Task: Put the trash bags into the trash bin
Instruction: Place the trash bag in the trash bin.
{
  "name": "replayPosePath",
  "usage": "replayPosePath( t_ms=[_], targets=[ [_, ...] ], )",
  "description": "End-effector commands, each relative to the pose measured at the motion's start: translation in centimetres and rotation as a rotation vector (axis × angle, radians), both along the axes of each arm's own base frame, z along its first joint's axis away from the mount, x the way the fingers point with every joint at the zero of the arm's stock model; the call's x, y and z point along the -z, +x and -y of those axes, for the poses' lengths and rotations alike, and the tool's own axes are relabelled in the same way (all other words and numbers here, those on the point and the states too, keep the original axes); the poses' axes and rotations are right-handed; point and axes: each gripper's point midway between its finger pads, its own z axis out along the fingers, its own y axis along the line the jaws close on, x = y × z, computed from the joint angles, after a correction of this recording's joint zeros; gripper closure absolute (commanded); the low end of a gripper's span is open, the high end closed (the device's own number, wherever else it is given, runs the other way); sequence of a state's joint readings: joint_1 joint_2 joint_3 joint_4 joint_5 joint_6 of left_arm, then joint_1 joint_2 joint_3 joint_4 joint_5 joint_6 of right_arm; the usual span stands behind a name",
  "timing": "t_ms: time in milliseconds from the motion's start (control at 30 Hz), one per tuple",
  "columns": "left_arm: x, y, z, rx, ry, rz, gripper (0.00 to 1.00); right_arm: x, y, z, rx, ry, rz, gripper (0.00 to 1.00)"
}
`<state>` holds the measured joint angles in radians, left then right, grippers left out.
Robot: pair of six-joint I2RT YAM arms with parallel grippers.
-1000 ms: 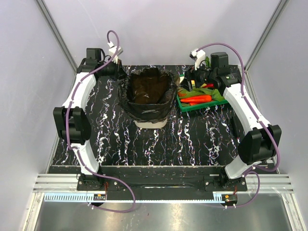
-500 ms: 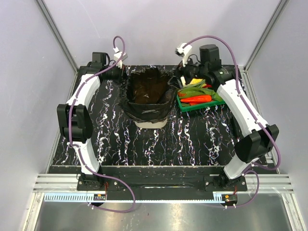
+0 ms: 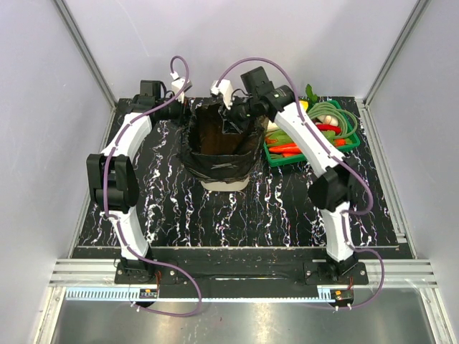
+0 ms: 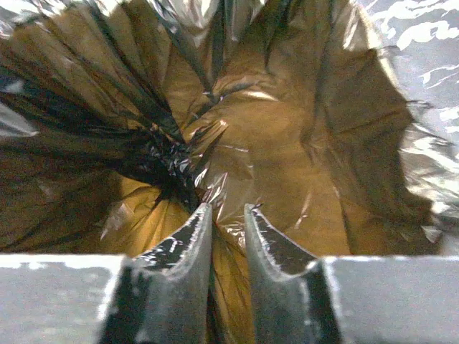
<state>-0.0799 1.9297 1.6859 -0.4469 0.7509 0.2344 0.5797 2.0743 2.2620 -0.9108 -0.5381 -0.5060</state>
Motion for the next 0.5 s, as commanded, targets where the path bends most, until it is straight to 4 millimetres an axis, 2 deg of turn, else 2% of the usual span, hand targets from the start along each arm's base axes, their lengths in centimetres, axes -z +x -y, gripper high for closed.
replayPosePath(
  t_ms=[0, 267, 467],
  targets=[
    [-2.3, 0.7, 0.2, -0.005, -0.011, 0.090, 0.93, 1.9, -2.7, 0.7, -0.148, -0.127, -0.067, 0.73],
    [-1.7, 1.4, -0.1, -0.030, 0.017, 0.099, 0.92, 2.9, -6.8, 0.2, -0.437, -0.172, -0.029, 0.81],
    [-1.6, 1.8, -0.4, -0.043, 0.043, 0.119, 0.92, 5.5, -9.5, -0.6, -0.604, -0.249, -0.021, 0.86]
  ],
)
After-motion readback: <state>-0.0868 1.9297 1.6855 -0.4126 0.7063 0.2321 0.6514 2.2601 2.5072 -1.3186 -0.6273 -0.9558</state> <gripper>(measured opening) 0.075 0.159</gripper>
